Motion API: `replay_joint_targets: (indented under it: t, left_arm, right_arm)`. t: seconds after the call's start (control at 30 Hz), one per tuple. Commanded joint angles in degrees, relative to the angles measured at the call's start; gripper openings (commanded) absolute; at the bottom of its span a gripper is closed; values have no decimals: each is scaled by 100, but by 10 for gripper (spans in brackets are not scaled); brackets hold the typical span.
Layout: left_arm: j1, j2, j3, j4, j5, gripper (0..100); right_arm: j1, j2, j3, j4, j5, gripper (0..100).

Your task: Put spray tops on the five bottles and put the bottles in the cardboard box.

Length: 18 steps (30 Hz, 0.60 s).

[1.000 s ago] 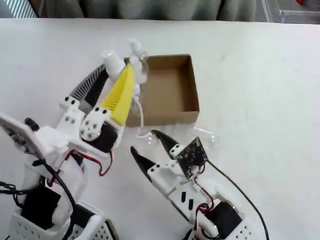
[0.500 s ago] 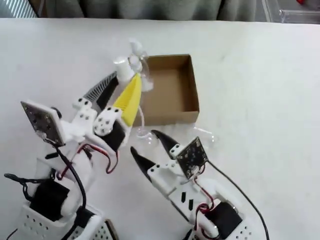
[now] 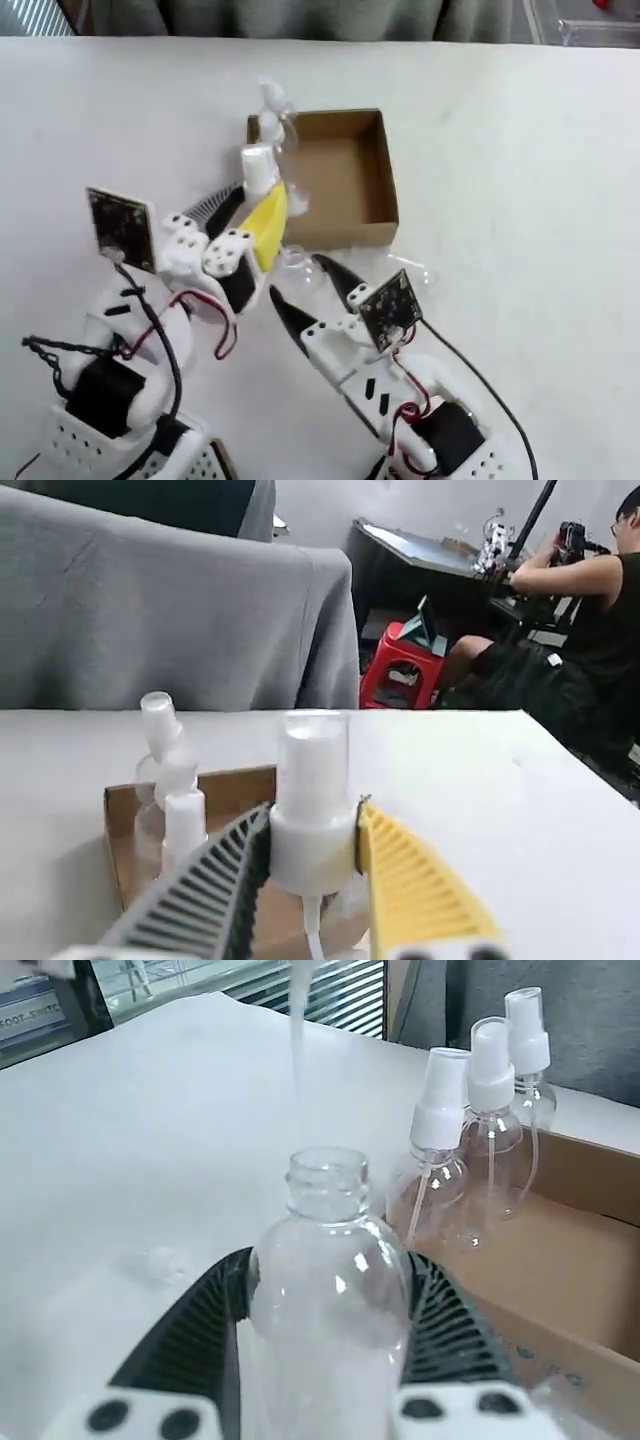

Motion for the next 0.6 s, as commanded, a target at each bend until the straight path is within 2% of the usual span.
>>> replay_joint_targets:
  t: [0.0,0.43,0.57]
  left_arm:
    - [374,-75,123,18,0,23]
    - [549,-75,343,-88,-9,24]
    - [549,-75,325,97,-53,24]
  right_arm:
    - [84,-48,-35,-163,18,15]
    - [92,-48,-35,-145,18,15]
    - [92,-48,-35,-145,18,15]
